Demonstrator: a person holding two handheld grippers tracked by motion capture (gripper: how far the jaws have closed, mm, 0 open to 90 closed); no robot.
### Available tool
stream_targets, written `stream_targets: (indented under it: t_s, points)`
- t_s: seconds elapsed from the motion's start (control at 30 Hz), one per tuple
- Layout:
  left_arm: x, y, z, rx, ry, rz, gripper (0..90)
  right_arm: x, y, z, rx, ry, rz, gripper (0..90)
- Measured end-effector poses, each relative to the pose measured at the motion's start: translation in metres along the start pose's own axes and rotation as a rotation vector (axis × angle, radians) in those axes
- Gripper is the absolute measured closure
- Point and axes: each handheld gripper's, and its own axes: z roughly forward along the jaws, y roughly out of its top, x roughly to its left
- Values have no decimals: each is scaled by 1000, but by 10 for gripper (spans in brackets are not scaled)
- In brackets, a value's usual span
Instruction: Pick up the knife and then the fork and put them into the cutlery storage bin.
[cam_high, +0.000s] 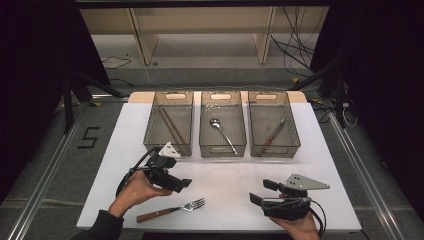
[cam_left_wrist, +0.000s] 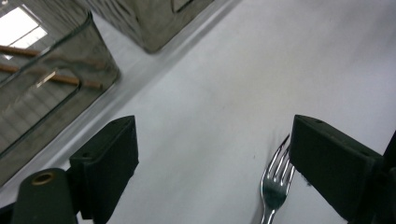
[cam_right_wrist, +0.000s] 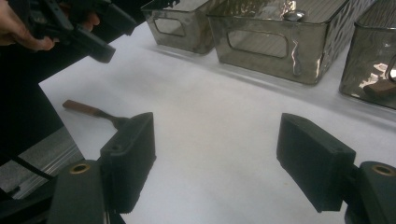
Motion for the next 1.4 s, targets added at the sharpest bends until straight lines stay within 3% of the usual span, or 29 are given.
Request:
stream_targets:
  t_s: [0.63, 0.87, 1.03, 1.4]
  points:
    - [-11, -21, -1, 165, 8, 78, 154, 0, 0, -1, 1, -2, 0, 286]
    - [-14, -32, 3, 274, 3, 135, 164, 0, 0, -1, 3, -3, 0, 287]
    - [-16, -36, 5, 323, -10, 158, 176, 1, 0, 0, 5, -3, -2, 287]
    - [-21, -46, 9, 411, -30, 230, 347, 1, 0, 0, 6, 0, -4, 286]
